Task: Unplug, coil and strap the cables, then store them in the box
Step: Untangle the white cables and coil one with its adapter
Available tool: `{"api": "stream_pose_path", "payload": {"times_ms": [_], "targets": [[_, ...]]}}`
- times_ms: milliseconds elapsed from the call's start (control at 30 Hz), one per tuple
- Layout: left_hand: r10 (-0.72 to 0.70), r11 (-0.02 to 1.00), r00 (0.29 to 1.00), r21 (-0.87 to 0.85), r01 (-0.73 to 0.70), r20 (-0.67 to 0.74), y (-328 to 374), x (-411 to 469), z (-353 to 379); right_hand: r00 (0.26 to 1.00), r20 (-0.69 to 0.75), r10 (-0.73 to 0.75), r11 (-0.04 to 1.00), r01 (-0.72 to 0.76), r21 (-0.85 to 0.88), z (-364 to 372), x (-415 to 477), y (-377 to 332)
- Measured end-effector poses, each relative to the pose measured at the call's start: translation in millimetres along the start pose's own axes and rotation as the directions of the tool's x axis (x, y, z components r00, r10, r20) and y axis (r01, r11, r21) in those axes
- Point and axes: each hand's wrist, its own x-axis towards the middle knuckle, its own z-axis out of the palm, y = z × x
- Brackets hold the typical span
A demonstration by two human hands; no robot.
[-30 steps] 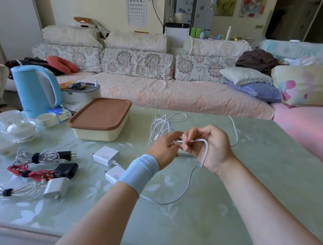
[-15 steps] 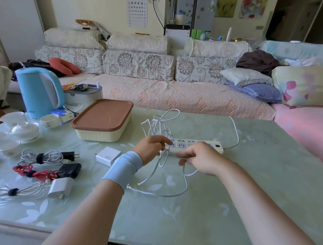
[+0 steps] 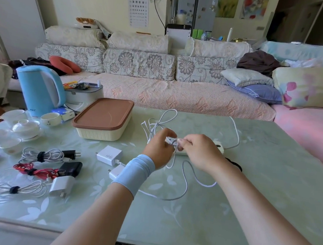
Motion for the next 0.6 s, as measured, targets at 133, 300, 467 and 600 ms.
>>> {"api": "stream_pose_path", "payload": {"times_ms": [133,300,467,600], "targets": [[-0.155,0.844,0.975,-0.491,0.214,0.160,10.5,-5.5,-0.5,0.976,-0.215,-0.027,0.992,0.053,0.113,2.7,1.8,4.5],[-0.160,0.815,0.983,-0.550,0.185,0.093,16.5,-8.3,-14.0,0.934,-0.356,0.037,0.977,0.042,0.210,2.0,9.1,9.6],[-0.092,0.968,0.985,-0.220,0.123,0.145,10.6,-8.9,-14.9,0.944,-0.331,-0.010,0.899,0.153,0.410,8.2,11.5,10.1],[-0.159,0.952,0.986,-0.258,0.167,0.052,7.6,1.8,-26.5,0.923,-0.380,0.070,0.810,0.169,0.561,5.9,13.0,7.7]]}}
